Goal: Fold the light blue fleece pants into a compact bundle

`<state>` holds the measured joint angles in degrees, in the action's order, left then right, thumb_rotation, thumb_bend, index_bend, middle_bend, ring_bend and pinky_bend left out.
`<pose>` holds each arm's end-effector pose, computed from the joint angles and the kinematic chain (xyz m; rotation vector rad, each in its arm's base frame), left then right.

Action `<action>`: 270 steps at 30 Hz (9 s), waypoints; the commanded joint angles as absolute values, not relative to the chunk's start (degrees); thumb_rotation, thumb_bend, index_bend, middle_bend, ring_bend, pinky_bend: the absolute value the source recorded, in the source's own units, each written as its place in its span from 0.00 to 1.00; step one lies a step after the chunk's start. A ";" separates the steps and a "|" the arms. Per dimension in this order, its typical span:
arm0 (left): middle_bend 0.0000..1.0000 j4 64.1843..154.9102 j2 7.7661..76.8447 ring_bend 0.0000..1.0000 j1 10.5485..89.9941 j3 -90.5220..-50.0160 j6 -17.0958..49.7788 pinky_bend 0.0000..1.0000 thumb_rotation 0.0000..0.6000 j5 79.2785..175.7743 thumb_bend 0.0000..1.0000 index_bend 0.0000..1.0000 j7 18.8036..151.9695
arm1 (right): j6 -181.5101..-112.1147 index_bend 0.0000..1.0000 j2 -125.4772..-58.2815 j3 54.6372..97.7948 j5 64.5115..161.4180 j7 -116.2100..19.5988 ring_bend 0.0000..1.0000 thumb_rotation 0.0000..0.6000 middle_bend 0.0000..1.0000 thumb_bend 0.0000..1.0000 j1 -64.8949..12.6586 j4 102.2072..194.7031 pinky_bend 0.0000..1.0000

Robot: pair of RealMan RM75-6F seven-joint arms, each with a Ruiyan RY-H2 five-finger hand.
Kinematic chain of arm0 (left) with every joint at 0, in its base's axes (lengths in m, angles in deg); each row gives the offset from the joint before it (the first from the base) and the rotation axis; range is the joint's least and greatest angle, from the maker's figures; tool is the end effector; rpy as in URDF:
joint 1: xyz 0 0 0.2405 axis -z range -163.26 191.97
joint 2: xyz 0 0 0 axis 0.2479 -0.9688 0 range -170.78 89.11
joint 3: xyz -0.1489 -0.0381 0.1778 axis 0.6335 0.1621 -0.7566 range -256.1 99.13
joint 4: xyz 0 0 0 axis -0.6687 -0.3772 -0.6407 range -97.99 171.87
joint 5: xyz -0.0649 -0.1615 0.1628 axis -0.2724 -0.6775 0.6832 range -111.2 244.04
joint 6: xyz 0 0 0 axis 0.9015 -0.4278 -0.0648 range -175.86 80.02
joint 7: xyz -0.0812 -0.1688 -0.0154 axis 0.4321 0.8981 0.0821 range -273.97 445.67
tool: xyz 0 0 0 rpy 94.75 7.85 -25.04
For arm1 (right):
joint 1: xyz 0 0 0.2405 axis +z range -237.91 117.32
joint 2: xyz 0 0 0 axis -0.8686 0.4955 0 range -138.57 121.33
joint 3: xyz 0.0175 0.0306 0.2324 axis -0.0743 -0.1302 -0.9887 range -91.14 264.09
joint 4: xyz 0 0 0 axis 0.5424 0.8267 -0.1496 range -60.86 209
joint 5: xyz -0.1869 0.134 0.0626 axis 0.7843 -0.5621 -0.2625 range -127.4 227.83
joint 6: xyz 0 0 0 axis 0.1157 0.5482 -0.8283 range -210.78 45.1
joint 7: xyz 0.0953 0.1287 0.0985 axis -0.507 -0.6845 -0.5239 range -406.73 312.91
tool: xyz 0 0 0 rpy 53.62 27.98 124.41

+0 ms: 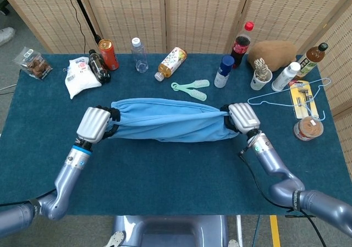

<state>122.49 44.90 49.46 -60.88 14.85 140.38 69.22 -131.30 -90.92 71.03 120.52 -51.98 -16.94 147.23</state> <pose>-0.1218 0.3909 0.0077 -1.6588 -0.8085 -1.1167 -0.1570 -0.4462 0.0084 1.7117 -1.0662 1.0617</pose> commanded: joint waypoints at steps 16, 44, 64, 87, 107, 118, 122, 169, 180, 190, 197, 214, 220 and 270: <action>0.48 106.40 55.11 0.42 58.50 -56.48 10.65 0.36 1.00 127.01 0.50 0.72 64.26 | -122.47 0.62 -100.02 68.56 113.26 -53.30 0.48 1.00 0.51 0.90 -10.53 127.73 0.60; 0.00 124.00 40.26 0.00 51.02 -62.06 16.79 0.00 1.00 130.70 0.22 0.00 67.84 | -138.59 0.00 -84.76 70.46 119.55 -49.53 0.00 1.00 0.00 0.00 -19.96 148.93 0.00; 0.00 135.97 25.16 0.00 35.71 -71.75 25.96 0.00 1.00 136.07 0.10 0.00 78.21 | -143.44 0.00 -85.83 80.78 135.95 -50.79 0.00 1.00 0.00 0.00 -23.12 145.88 0.00; 0.00 138.04 19.92 0.00 32.53 -70.84 26.07 0.00 1.00 136.14 0.11 0.00 83.35 | -139.00 0.01 -98.67 79.54 134.40 -47.34 0.00 1.00 0.00 0.00 -18.49 132.03 0.01; 0.00 137.40 20.15 0.00 32.19 -69.94 24.97 0.00 1.00 135.21 0.11 0.00 83.82 | -145.93 0.60 -108.99 81.31 139.52 -55.64 0.30 1.00 0.36 0.56 -16.43 113.41 0.47; 0.00 137.40 20.42 0.00 32.10 -70.16 24.46 0.00 1.00 135.65 0.11 0.00 83.31 | -149.07 0.63 -108.89 82.40 140.46 -61.32 0.37 1.00 0.40 0.83 -17.61 109.79 0.51; 0.00 137.66 20.51 0.00 32.15 -70.25 24.31 0.00 1.00 135.79 0.11 0.00 82.81 | -149.52 0.63 -106.80 82.60 140.18 -62.23 0.37 1.00 0.40 0.83 -18.56 109.18 0.51; 0.00 137.04 19.16 0.00 31.96 -70.42 21.89 0.00 1.00 136.33 0.11 0.00 85.86 | -131.59 0.60 -102.50 70.50 124.75 -28.15 0.35 1.00 0.39 0.82 -2.19 138.84 0.49; 0.00 136.94 19.65 0.00 32.39 -70.24 21.25 0.00 1.00 135.27 0.11 0.00 84.75 | -133.02 0.36 -107.63 68.20 124.14 -28.62 0.24 1.00 0.25 0.39 1.43 134.50 0.44; 0.00 136.80 20.05 0.00 32.65 -70.34 21.00 0.00 1.00 135.50 0.11 0.00 84.35 | -133.48 0.00 -107.89 66.71 121.37 -31.72 0.00 1.00 0.00 0.00 1.29 137.11 0.05; 0.00 136.49 20.52 0.00 32.85 -70.73 20.84 0.00 1.00 136.81 0.11 0.00 84.59 | -135.89 0.00 -106.00 65.96 121.08 -33.45 0.00 1.00 0.00 0.00 0.06 140.74 0.04; 0.00 123.53 24.59 0.00 39.26 -72.29 26.61 0.00 1.00 163.71 0.11 0.00 97.12 | -149.81 0.00 -78.18 74.49 122.13 -41.13 0.00 1.00 0.00 0.00 -24.37 168.85 0.04; 0.00 122.24 25.37 0.00 44.76 -71.20 24.77 0.00 1.00 168.49 0.11 0.00 93.15 | -155.52 0.00 -74.31 80.42 128.20 -50.49 0.00 1.00 0.00 0.00 -32.78 167.57 0.02; 0.00 102.37 51.27 0.00 71.23 -70.42 -5.38 0.00 0.92 136.25 0.11 0.00 64.35 | -170.01 0.00 -71.08 85.76 141.48 -76.65 0.00 1.00 0.00 0.00 -50.02 160.59 0.00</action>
<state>104.75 49.85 72.19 -69.28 -6.50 134.35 62.07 -169.99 -71.08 85.77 141.46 -76.65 -49.99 160.60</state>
